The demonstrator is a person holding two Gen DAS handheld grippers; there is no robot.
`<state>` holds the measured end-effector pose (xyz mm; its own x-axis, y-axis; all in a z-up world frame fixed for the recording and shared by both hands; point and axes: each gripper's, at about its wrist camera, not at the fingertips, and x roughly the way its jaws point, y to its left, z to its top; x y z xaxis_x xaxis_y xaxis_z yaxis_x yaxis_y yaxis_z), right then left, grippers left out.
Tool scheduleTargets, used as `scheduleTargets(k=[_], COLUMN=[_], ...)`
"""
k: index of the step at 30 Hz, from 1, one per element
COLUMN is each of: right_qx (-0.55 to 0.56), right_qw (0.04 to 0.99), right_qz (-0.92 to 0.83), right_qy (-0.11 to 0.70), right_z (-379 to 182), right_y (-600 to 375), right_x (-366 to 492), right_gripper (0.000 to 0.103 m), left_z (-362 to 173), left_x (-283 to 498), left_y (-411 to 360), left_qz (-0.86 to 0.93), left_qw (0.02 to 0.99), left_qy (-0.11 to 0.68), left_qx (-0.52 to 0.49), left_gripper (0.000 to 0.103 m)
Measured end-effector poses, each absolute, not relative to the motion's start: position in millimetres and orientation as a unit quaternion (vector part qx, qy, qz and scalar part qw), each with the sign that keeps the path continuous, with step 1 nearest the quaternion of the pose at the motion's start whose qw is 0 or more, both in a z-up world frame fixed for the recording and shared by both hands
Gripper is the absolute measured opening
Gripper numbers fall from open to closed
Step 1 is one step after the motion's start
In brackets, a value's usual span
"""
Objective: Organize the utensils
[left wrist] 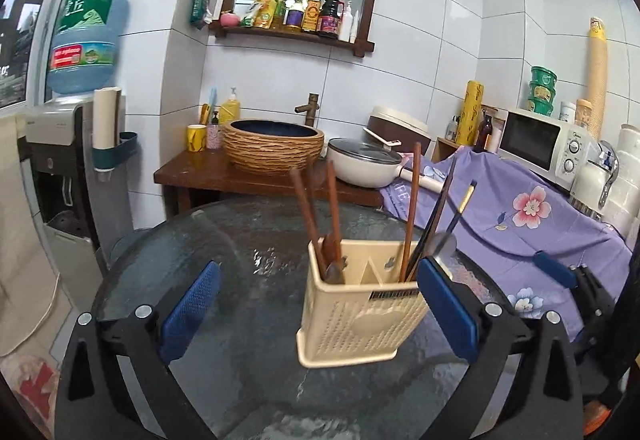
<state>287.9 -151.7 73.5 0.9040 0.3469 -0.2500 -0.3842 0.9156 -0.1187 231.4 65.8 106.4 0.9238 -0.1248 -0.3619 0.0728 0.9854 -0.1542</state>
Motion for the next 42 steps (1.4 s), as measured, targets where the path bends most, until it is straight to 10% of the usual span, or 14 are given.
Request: scheduleTargets(k=[42], right_qx=[-0.043], right_qw=[0.977], right_qz=[0.201], right_qy=[0.046], right_z=[11], right_y=[-200], right_x=[22], right_gripper=[0.097], left_z=[22], left_x=[-7], left_y=[33], left_qz=[-0.046], left_qw=[0.99], left_qy=[0.131], left_qx=[-0.018], left_gripper=[0.097])
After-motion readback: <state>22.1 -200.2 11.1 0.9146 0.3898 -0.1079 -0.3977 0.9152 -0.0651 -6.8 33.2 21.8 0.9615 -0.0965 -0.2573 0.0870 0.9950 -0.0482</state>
